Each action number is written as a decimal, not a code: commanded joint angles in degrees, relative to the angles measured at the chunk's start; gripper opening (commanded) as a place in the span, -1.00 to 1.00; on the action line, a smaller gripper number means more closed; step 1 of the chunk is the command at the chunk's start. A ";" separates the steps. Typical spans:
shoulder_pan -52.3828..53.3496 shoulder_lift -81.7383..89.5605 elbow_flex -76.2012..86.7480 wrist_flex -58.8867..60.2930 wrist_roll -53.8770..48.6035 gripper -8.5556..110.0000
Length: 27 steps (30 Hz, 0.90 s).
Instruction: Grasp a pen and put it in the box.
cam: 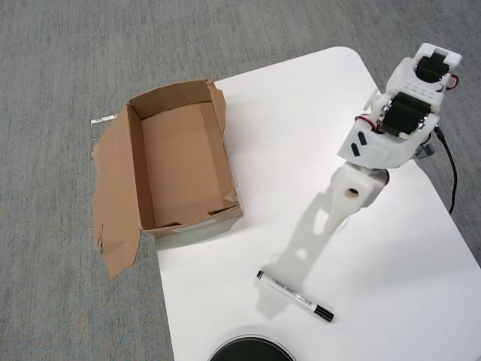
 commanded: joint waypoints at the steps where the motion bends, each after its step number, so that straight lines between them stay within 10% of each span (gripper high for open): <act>1: -2.42 -6.77 -6.90 -0.44 -0.40 -0.84; 27: -4.61 -22.32 -10.94 -11.87 -0.22 -0.84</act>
